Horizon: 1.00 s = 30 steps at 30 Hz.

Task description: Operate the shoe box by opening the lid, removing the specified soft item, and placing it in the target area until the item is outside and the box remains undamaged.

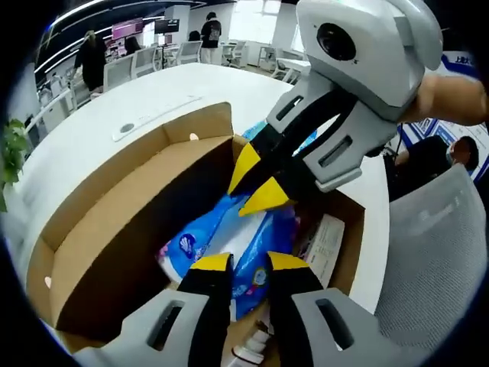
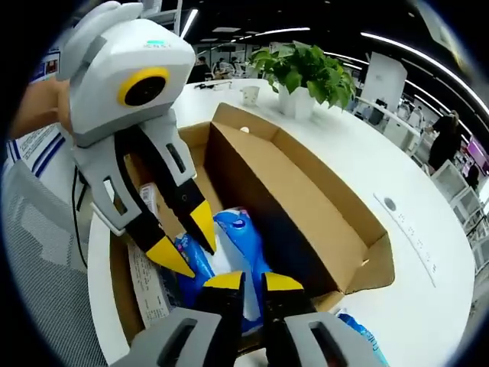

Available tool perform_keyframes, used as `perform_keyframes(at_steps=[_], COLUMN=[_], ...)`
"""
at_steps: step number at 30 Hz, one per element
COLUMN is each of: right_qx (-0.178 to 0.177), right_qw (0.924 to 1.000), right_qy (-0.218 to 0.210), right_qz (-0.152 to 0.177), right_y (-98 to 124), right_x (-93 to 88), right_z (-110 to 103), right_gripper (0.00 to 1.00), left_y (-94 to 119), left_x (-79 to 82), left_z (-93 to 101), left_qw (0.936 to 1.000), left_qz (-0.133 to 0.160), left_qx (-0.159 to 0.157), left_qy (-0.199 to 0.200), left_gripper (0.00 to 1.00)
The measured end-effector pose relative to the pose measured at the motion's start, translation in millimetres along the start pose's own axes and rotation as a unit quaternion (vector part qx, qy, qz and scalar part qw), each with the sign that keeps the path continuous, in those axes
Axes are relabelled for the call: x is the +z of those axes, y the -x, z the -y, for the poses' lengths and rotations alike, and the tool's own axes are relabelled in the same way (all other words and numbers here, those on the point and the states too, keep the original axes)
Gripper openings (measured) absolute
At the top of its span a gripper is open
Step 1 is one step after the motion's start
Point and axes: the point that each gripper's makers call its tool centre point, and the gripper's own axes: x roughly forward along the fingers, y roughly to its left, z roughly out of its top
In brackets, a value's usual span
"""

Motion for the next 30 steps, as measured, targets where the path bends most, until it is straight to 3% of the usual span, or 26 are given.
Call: perform_keyframes(at_steps=[3, 8, 22, 30], right_qx=[0.005, 0.0, 0.001, 0.006], right_qw=[0.9994, 0.9992, 0.999, 0.9983], right_qy=[-0.034, -0.039, -0.037, -0.035], right_qz=[0.005, 0.011, 0.027, 0.047], right_y=[-1, 1, 9, 17], right_x=[0.1, 0.5, 9.6, 27.3], right_z=[1, 4, 5, 5], right_gripper=[0.0, 0.0, 0.0, 0.0], left_y=[0, 1, 15, 32], left_x=[-2.9, -5.5, 2.4, 9.9], left_z=[-2.1, 0.2, 8.5, 8.0], left_qw=[0.9998, 0.9997, 0.9993, 0.999], left_qz=[-0.002, 0.0, 0.022, 0.031], left_qx=[0.001, -0.002, -0.009, 0.006], left_qy=[0.019, 0.026, 0.028, 0.03], left_gripper=[0.08, 0.0, 0.0, 0.0])
